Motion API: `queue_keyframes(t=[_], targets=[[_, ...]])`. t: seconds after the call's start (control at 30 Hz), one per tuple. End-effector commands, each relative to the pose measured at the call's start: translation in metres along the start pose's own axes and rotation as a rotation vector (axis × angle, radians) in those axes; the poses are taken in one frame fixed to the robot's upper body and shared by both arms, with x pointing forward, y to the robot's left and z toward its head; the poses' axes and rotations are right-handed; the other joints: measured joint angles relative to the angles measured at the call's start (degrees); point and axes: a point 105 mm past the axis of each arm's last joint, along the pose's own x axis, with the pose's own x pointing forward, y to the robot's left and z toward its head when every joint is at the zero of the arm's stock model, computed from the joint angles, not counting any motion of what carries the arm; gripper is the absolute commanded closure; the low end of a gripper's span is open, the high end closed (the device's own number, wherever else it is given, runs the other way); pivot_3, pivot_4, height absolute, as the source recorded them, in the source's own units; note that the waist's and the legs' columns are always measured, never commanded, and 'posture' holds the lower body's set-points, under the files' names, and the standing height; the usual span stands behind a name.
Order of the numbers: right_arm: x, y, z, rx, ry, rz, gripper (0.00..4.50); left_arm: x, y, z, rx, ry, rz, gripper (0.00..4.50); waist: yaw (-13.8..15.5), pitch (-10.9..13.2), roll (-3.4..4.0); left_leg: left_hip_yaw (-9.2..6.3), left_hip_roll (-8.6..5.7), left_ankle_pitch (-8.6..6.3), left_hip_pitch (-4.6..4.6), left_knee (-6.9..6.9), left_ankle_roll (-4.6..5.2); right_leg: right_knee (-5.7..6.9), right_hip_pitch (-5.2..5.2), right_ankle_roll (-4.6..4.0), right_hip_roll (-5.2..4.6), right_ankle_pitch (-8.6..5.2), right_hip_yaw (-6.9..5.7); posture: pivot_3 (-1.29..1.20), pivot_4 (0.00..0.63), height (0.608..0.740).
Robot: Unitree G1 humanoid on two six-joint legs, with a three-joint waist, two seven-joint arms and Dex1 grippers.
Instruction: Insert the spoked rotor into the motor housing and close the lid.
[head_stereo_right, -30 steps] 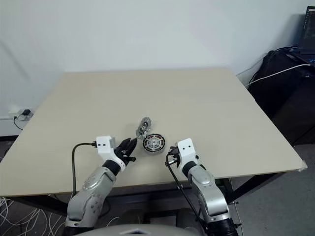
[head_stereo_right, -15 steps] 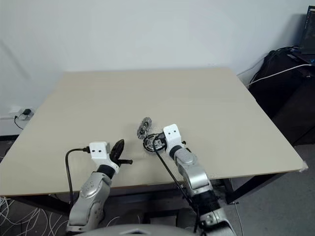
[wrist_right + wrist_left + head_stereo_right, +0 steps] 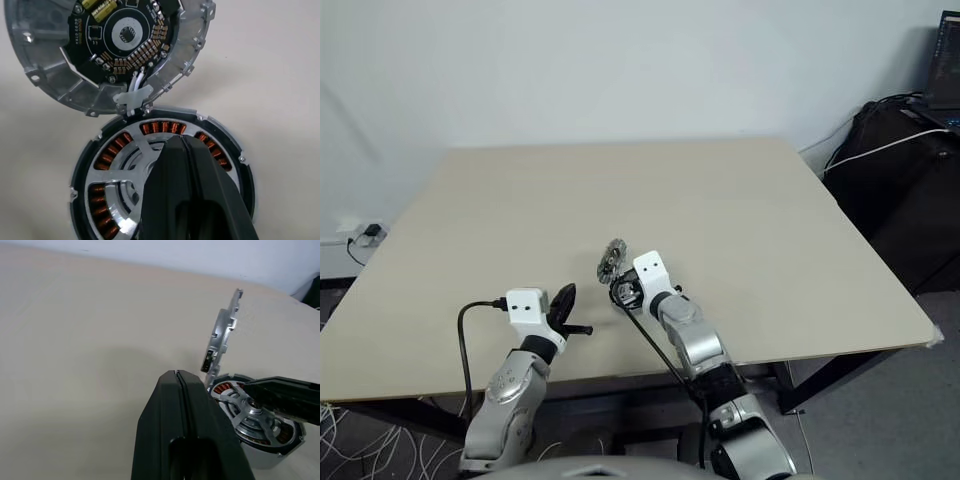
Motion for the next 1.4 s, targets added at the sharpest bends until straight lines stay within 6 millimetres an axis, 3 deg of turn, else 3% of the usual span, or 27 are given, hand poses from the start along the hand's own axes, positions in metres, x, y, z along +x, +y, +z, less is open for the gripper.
queue_keyframes(t=[0.03, 0.23, 0.33, 0.57, 0.67, 0.8, 1.03, 1.4], targets=[[0.000, -0.002, -0.008, -0.016, 0.044, -0.008, 4.50, 0.003, -0.004, 0.006, 0.003, -0.028, -0.014, 4.47, -0.02, -0.09, 0.13, 0.00, 0.00, 0.00, 0.03, 0.00, 0.00, 0.00, 0.03, 0.01, 0.00, 0.00, 0.00, 0.00, 0.000, 0.740], [-0.012, 0.003, 0.033, -0.112, -0.107, 0.083, 4.50, 0.005, -0.004, 0.004, -0.003, -0.022, -0.016, 4.47, 0.02, -0.13, 0.25, 0.00, -0.01, 0.01, 0.05, 0.00, 0.01, 0.01, 0.05, 0.02, 0.00, -0.01, 0.00, 0.00, 0.000, 0.740], [-0.021, 0.005, 0.040, -0.245, -0.096, 0.143, 3.88, 0.006, -0.006, 0.003, -0.008, -0.019, -0.022, 4.50, 0.02, -0.13, 0.25, 0.00, -0.03, 0.01, -0.01, 0.00, 0.02, -0.01, 0.00, 0.03, -0.01, 0.00, 0.00, 0.00, 0.000, 0.740], [-0.030, 0.001, 0.041, -0.448, -0.034, 0.212, 1.72, 0.009, -0.009, 0.001, -0.018, -0.017, -0.025, 4.50, 0.11, -0.13, 0.24, -0.01, 0.00, 0.02, -0.02, 0.00, 0.02, 0.00, -0.02, 0.03, 0.01, 0.00, -0.02, 0.00, 0.000, 0.740], [-0.032, 0.002, 0.040, -0.537, -0.002, 0.259, 1.72, 0.010, -0.009, 0.000, -0.024, -0.016, -0.020, 4.50, 0.16, -0.12, 0.22, 0.00, -0.02, 0.02, -0.03, 0.02, 0.03, -0.02, -0.01, 0.03, -0.01, 0.00, -0.02, 0.00, 0.000, 0.740], [-0.039, 0.001, 0.042, -0.847, 0.060, 0.381, 1.72, 0.010, -0.008, -0.001, -0.034, -0.016, -0.012, 4.50, 0.18, -0.10, 0.20, 0.00, -0.03, 0.02, -0.04, 0.04, 0.03, -0.03, -0.01, 0.04, -0.01, 0.00, -0.04, 0.00, 0.000, 0.740], [-0.050, 0.001, 0.047, -1.125, 0.174, 0.588, 1.72, 0.011, -0.008, -0.004, -0.045, -0.015, -0.008, 4.50, 0.20, -0.03, 0.08, -0.02, 0.00, 0.02, -0.05, 0.05, 0.04, -0.03, -0.03, 0.13, -0.01, 0.05, -0.08, 0.00, 0.000, 0.740], [-0.045, 0.001, 0.033, -1.273, 0.385, 0.772, 1.72, 0.010, -0.009, -0.005, -0.061, -0.025, 0.005, 4.50, 0.26, 0.01, 0.02, -0.04, -0.02, 0.02, -0.06, 0.04, 0.03, -0.04, -0.03, 0.29, -0.04, 0.17, -0.08, 0.00, 0.000, 0.740]])
